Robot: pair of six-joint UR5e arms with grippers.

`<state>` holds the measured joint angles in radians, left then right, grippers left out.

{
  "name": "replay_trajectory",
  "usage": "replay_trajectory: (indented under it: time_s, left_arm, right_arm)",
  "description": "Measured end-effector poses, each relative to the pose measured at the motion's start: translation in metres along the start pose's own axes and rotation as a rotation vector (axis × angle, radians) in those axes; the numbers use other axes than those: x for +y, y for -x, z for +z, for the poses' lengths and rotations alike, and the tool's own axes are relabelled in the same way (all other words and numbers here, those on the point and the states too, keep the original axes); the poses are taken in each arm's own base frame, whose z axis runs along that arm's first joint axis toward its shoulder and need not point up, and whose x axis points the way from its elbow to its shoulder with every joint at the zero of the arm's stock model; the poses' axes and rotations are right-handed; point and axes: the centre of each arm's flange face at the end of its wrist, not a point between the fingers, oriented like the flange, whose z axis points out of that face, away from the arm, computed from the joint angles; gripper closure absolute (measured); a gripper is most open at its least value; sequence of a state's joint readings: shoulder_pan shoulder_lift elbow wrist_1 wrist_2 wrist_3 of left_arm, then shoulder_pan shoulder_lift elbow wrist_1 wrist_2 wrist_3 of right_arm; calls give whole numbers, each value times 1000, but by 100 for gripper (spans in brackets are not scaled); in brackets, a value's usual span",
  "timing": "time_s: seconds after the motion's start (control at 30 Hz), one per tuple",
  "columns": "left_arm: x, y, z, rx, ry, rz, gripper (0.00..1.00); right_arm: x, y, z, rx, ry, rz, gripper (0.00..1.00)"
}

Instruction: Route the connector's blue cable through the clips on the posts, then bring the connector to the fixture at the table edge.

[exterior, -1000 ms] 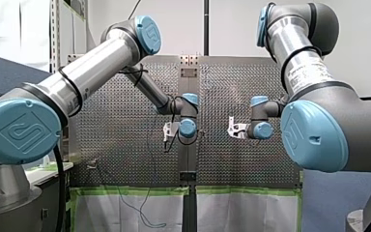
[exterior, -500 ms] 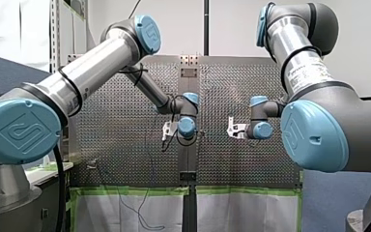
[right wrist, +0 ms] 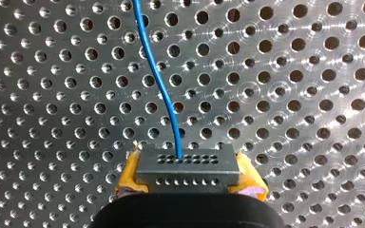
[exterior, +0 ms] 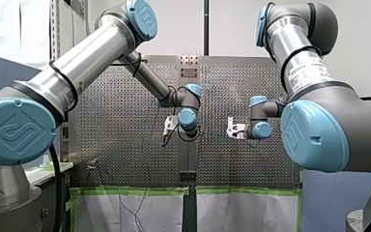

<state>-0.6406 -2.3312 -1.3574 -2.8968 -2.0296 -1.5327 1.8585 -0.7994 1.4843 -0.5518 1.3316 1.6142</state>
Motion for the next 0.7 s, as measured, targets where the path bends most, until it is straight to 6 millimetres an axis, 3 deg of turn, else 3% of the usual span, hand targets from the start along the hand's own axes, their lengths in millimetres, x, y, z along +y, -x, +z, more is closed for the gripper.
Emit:
replay_trajectory:
  time_s: [0.23, 0.7]
  left_arm:
    - [-14, -15, -17, 22, -40, 22, 0]
    - [-26, -9, -26, -11, -39, -6, 0]
  right_arm:
    - [-2, 1, -1, -8, -2, 1, 100]
    - [-5, 2, -2, -22, -5, -2, 100]
